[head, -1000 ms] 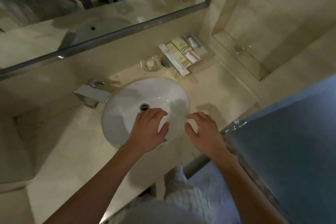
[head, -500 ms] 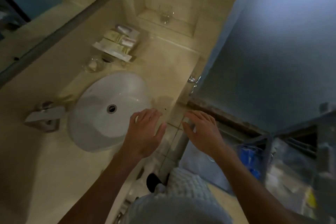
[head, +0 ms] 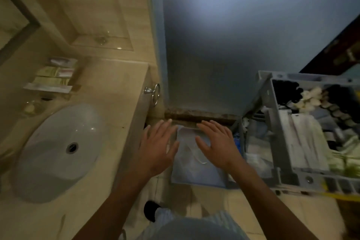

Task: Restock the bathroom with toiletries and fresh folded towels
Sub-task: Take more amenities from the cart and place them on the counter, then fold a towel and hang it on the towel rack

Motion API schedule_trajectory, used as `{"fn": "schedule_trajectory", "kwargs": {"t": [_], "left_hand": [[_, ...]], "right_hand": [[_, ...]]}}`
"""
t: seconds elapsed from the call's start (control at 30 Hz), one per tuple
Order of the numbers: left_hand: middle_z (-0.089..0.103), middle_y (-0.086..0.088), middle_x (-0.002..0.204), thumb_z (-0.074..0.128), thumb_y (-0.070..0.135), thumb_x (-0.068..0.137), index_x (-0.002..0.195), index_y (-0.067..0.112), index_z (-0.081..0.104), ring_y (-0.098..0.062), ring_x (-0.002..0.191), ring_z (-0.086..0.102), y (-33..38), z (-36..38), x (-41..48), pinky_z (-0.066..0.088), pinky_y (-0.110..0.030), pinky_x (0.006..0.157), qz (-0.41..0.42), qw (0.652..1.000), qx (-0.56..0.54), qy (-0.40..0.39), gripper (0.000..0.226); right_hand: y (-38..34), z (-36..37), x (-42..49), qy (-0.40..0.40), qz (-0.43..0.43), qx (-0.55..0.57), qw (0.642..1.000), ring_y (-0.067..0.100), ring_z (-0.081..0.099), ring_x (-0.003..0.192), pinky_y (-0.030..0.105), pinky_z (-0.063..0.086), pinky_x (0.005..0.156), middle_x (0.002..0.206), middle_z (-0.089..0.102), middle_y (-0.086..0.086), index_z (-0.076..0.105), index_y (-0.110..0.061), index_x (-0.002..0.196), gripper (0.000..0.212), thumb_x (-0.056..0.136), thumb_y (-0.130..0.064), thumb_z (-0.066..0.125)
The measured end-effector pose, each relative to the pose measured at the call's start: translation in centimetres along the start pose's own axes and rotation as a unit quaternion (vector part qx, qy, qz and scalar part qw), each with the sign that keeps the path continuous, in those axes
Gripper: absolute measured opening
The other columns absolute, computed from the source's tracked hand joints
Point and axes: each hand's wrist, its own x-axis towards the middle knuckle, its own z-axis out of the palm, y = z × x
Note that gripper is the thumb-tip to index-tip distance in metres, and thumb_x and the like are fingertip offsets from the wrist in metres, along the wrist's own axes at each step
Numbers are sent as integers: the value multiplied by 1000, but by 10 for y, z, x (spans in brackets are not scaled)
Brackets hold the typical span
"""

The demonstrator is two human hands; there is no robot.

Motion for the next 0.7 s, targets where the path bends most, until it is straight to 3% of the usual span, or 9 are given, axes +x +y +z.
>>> {"fn": "schedule_trajectory", "kwargs": {"t": [0.1, 0.33, 0.57, 0.7], "left_hand": [[12, 9, 165, 4, 63, 88, 155, 32, 22, -9, 152, 1, 50, 16, 9, 0, -43, 123, 19, 1000, -4, 13, 76], [32, 6, 159, 24, 52, 96, 148, 27, 41, -10, 149, 20, 166, 49, 26, 8, -36, 121, 75, 993, -64, 65, 61], [21, 11, 162, 33, 46, 102, 152, 32, 31, -6, 150, 8, 264, 82, 43, 0, -36, 123, 104, 994, -44, 9, 52], [24, 12, 161, 20, 56, 97, 150, 32, 34, -8, 150, 12, 300, 89, 53, 1, -38, 123, 170, 985, -22, -11, 60]], "right_hand": [[41, -26, -24, 16, 8, -8, 1000, 11, 10, 150, 33, 1, 118, 160, 27, -10, 34, -35, 150, 53, 100, -53, 38], [142, -79, -74, 52, 20, 4, 998, 10, 10, 150, 30, 4, 118, 160, 27, -8, 32, -29, 151, 55, 100, -44, 44], [222, -117, -125, 83, 75, 12, 994, 14, 16, 149, 34, 10, 119, 157, 33, -6, 39, -29, 148, 58, 92, -46, 36], [251, -130, -149, 103, 122, 26, 987, 14, 16, 149, 34, 9, 119, 157, 33, -6, 39, -27, 148, 59, 92, -47, 35]]}}
